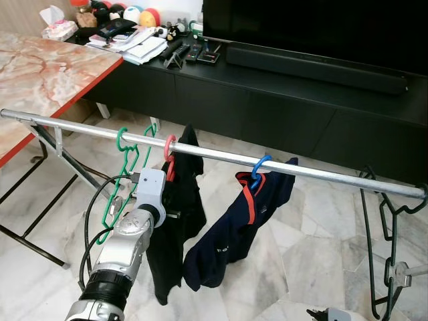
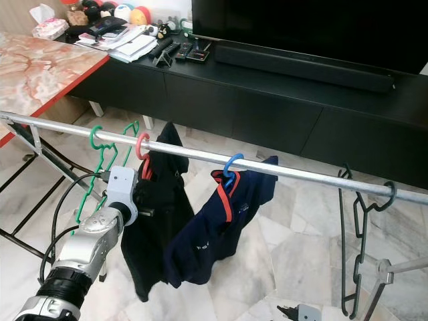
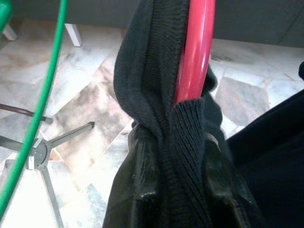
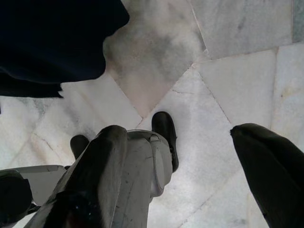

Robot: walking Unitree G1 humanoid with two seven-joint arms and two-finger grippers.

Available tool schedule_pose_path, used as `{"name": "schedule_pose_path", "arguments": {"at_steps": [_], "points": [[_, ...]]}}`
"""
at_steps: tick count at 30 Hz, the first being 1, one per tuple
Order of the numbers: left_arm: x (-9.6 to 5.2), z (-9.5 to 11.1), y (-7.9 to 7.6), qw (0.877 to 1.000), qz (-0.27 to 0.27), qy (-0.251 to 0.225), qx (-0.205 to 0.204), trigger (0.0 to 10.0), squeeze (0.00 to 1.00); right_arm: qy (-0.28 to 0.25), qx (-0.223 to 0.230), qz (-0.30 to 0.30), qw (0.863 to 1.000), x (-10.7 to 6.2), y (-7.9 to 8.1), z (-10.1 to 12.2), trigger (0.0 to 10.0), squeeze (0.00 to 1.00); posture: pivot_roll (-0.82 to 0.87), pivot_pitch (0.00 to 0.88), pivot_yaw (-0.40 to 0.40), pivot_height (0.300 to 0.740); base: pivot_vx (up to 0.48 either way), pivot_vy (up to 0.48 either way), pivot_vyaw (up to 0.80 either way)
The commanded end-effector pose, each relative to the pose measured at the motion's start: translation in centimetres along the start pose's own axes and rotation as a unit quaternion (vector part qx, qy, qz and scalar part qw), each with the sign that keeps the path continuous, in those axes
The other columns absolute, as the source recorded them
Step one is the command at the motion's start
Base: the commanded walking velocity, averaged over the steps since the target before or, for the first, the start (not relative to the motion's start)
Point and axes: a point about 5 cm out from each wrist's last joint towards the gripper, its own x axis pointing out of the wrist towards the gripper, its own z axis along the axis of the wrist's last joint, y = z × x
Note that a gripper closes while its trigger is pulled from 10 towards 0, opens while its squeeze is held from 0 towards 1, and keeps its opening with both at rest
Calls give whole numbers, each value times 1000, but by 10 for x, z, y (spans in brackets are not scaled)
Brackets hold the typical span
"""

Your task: Hang hanger

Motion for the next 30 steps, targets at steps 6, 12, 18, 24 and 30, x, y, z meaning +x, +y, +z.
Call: {"name": "schedule_pose_path", "arguments": {"at_steps": [6,12,18,24,30], "points": [[-10,-22,1,1000,13,22,-10,10000,0,17,8,-7,1000,-3,-5,-10,10000,0,-46,206,-12,740,0,0,0],[-22,-7,3,998,20,-57,-16,10000,1000,18,7,-6,1000,-3,-5,-11,10000,0,-48,208,-12,740,0,0,0],[-43,-6,6,996,24,-89,5,10000,1000,18,8,-6,1000,-3,-5,-11,10000,0,-46,208,-9,740,0,0,0],[-54,-8,2,994,29,-103,1,10000,1000,19,5,-6,1000,-3,-6,-11,10000,0,-41,208,-12,740,0,0,0],[-71,-5,-5,988,15,-152,27,10000,0,16,8,-11,1000,-4,-7,-11,10000,0,-40,205,-8,740,0,0,0]]}}
